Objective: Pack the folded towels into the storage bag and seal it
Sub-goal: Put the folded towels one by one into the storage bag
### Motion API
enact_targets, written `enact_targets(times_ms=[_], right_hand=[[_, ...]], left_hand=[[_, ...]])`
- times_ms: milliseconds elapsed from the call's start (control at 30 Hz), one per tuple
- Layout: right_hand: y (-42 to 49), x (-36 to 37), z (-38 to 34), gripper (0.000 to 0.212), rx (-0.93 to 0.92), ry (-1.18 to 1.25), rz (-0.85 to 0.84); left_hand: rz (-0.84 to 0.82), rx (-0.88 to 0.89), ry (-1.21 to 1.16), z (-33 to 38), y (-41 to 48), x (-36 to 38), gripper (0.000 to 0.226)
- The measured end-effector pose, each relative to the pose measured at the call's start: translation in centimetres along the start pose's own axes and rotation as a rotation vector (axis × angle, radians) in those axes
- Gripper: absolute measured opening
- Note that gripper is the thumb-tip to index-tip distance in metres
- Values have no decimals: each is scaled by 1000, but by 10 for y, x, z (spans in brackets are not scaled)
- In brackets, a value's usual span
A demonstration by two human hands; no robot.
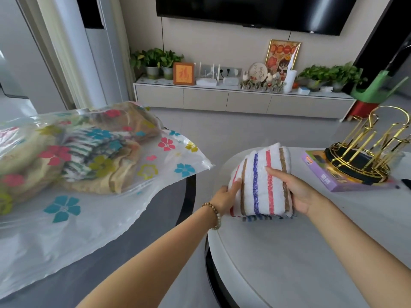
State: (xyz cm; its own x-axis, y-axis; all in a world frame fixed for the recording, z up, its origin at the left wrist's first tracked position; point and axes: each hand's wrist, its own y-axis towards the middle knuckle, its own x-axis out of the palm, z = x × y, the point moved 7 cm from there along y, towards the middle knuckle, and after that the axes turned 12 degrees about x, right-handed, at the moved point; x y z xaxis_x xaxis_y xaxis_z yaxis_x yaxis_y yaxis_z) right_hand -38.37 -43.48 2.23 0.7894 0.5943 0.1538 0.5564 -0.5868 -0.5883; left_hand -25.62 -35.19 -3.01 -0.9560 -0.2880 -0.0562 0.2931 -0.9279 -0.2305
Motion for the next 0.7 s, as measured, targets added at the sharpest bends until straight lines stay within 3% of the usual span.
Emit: enact_targets(times_ms=[67,167,233,367,433,567,700], right_hand=[[-24,24,-2,29,-21,59,-83],[-51,64,0,56,-60,124,-199],[-63,95,1,70,-84,159,-261],[-80,178,14,64,-39,163,-443],[-82,219,23,64,-11,149,-499],[-82,288,40,42,17,140,-486],[-88,342,52,27,11,148,-532]], left_hand=[[8,68,-58,19,-22,-14,70],[93,258,-89,55,-64,-54,46],[163,394,-6,76,-99,-90,41],[224,475,318,98,-171,-162,32],[302,498,457,103,-204,-203,39],[485,546,671,105,-262,-280,64],[424,467,1041,89,-306,-333,81]])
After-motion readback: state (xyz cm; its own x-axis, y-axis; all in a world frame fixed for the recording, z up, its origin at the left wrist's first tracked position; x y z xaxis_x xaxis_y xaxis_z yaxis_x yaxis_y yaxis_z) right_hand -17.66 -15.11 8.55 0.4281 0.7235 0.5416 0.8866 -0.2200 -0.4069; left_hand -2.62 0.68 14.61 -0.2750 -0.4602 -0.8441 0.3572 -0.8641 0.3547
